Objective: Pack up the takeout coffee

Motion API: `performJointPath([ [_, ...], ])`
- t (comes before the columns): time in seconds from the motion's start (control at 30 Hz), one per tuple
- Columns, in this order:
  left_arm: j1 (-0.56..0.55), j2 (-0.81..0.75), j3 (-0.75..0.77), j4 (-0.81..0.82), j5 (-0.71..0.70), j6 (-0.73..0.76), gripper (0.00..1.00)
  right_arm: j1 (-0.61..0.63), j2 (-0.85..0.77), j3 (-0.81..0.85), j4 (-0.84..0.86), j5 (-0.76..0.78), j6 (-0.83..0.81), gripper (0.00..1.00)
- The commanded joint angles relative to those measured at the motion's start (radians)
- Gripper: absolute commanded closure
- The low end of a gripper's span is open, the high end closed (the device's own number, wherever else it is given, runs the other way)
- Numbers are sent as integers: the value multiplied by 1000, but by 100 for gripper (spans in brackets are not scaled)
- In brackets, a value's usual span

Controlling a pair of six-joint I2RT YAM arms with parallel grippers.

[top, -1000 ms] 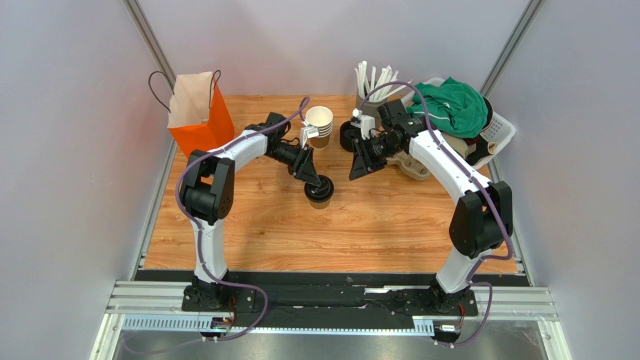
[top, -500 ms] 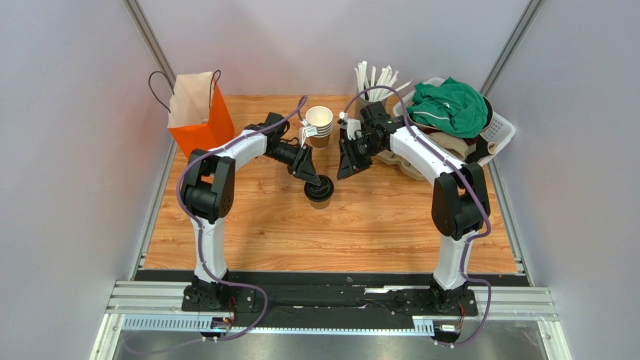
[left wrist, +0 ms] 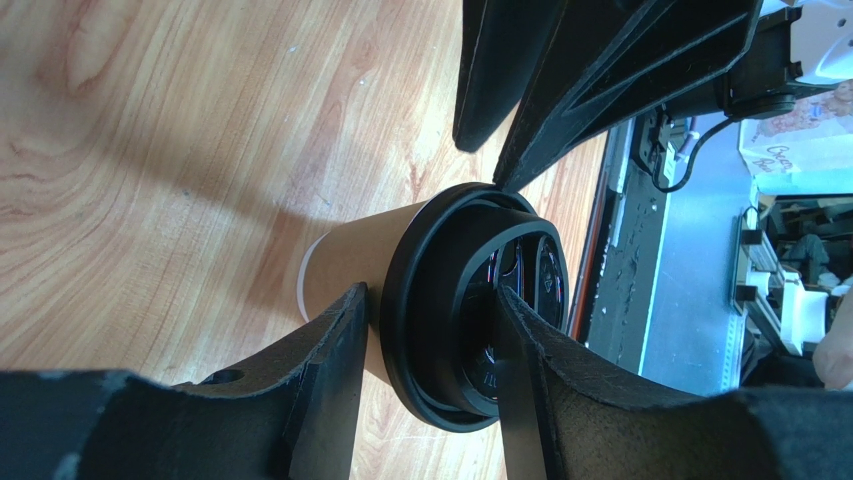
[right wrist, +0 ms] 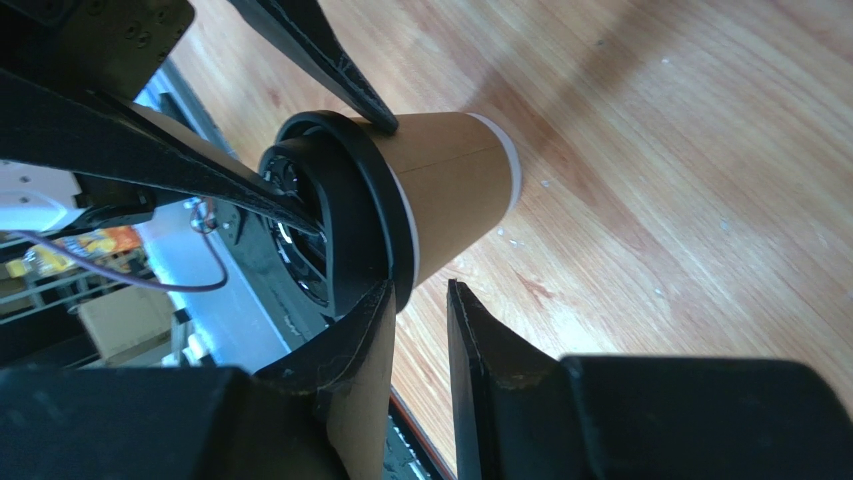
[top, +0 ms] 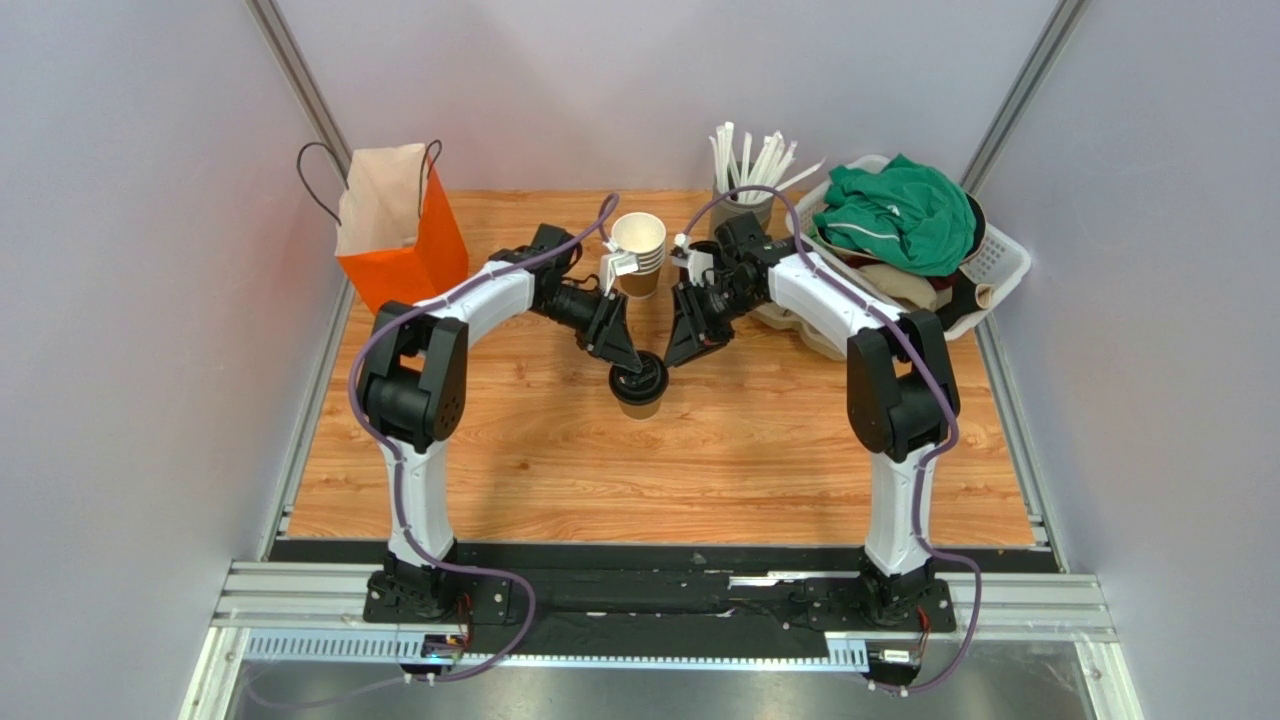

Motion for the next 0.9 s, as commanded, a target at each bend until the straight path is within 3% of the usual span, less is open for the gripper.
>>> performJointPath([
  [0.0, -23, -2, -31, 15, -155, 46, 50, 0, 39, 25, 38, -142, 9, 71],
  [0.37, -32, 8, -21, 16, -183, 32, 50, -3, 63, -14, 72, -181, 28, 73],
  [0.87, -63, 11, -18, 10, -238, 33, 51, 0, 99, -61, 112, 147, 101, 76],
])
